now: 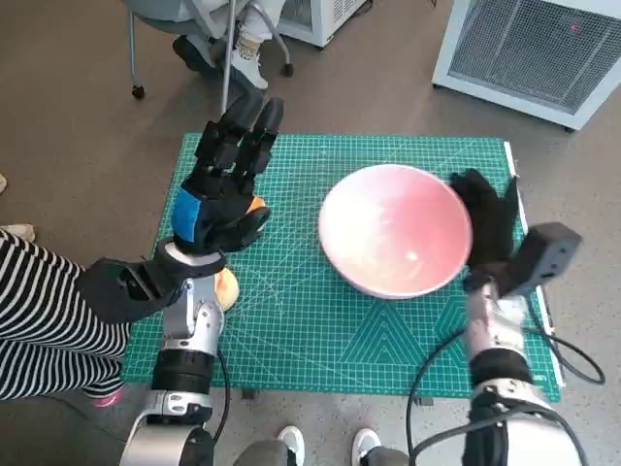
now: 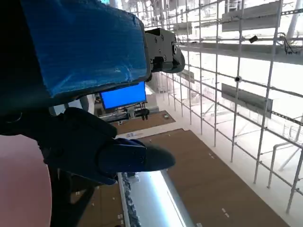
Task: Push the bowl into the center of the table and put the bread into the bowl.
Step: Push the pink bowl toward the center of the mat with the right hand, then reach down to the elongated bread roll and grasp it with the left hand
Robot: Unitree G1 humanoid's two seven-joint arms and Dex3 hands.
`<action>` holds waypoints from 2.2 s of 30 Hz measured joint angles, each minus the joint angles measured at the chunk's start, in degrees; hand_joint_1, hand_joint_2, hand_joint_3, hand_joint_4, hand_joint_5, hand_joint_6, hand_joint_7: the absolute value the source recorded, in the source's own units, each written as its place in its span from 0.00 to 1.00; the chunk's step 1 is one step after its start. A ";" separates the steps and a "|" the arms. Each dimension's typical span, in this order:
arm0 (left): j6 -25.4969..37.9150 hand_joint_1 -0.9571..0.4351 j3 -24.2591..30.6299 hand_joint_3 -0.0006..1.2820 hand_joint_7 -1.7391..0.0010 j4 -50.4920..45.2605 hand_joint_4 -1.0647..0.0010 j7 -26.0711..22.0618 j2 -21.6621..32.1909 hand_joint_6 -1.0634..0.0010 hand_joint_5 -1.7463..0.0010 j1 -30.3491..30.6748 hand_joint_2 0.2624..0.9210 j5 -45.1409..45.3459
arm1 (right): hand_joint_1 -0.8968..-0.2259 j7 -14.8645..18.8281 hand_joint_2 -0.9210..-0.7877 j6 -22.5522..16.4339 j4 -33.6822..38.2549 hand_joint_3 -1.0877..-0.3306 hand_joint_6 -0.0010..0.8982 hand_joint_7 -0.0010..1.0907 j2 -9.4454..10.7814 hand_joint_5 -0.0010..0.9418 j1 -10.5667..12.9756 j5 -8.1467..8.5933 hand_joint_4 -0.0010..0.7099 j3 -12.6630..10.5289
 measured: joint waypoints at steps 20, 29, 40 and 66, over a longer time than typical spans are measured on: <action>0.39 0.29 0.35 0.23 0.82 -0.20 0.93 -0.09 0.59 0.94 1.00 0.43 1.00 -0.30 | 0.48 4.85 0.00 2.87 0.00 0.24 0.04 0.16 4.19 0.00 -2.89 2.57 0.04 -0.68; 0.53 0.30 0.27 0.22 0.83 -0.28 0.93 0.18 0.55 0.93 1.00 0.64 1.00 -0.25 | 0.49 1.75 0.00 -3.96 -3.22 0.24 0.07 0.16 2.20 0.01 -2.87 -1.37 0.07 2.57; 0.54 0.30 -0.08 0.22 0.83 -0.58 0.92 0.91 0.56 0.92 1.00 0.84 1.00 -0.03 | 0.37 2.99 0.00 -16.73 -17.00 0.37 0.13 0.18 -0.38 0.02 0.46 -1.32 0.12 4.64; -4.50 0.30 -8.14 0.00 0.94 18.43 0.92 13.42 27.97 0.87 1.00 -14.78 0.80 36.35 | 0.27 9.11 0.00 -16.98 -57.98 0.54 0.17 0.26 -0.18 0.02 16.18 2.14 0.18 14.89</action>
